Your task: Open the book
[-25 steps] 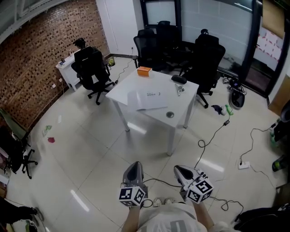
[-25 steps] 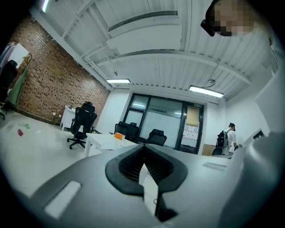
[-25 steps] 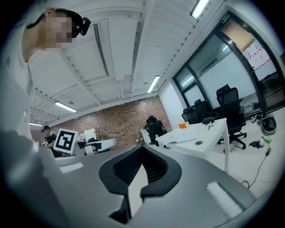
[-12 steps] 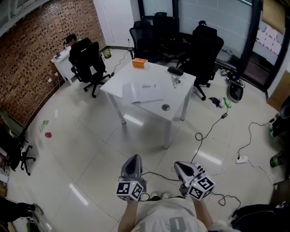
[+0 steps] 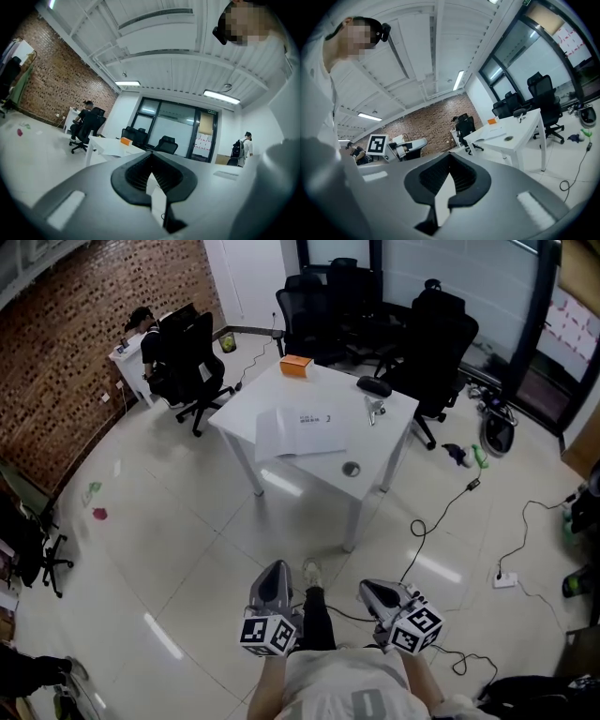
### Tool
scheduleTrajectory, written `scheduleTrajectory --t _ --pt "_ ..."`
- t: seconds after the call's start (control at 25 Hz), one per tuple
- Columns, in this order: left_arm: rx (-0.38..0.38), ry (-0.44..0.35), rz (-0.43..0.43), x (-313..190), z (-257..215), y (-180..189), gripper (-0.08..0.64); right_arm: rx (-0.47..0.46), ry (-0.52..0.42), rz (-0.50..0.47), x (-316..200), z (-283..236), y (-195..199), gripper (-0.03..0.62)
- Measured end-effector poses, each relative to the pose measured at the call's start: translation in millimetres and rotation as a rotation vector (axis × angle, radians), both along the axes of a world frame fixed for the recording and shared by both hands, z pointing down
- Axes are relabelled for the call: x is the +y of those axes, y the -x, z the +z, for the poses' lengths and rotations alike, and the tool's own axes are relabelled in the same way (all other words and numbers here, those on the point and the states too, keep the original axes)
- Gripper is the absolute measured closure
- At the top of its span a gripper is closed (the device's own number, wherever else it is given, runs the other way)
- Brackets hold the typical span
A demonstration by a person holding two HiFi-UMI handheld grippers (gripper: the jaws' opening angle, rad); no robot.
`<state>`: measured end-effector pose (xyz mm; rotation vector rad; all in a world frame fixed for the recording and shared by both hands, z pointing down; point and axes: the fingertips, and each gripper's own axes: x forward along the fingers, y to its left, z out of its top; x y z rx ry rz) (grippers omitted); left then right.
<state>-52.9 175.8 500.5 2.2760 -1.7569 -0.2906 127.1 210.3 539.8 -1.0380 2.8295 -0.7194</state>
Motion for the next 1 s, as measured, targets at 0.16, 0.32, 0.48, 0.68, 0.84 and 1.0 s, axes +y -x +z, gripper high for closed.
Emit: scheduleTrajectory --t 0.16,0.32,0.48,0.68,0.84,1.0 --pt "0.033 0.004 -0.005 -61.8 19.2 18.8 0.549 0.005 0.021 -0.001 -57.3 17.3 19.8 0.592" --pt "0.059 -0.004 0.051 -156.6 23.3 33.7 0.549 0.028 0.017 0.024 -149.8 12.9 43.8 0.592" --pt "0.038 -0.036 0.105 -263.9 -0.3 55.8 0.551 0.042 -0.047 0.069 -261.0 -21.4 80.8 0.592" --pt "0.013 -0.087 0.209 -371.9 -32.9 69.8 0.552 0.071 -0.143 0.165 -377.2 -61.7 114.9 0.593" --pt "-0.022 -0.093 0.226 -422.3 -41.9 74.3 0.554 0.043 -0.184 0.166 -428.4 -79.3 131.2 0.577" --pt "-0.019 -0.059 0.204 -444.6 -25.2 74.7 0.554 0.060 -0.140 0.161 -455.8 -60.7 127.2 0.578"
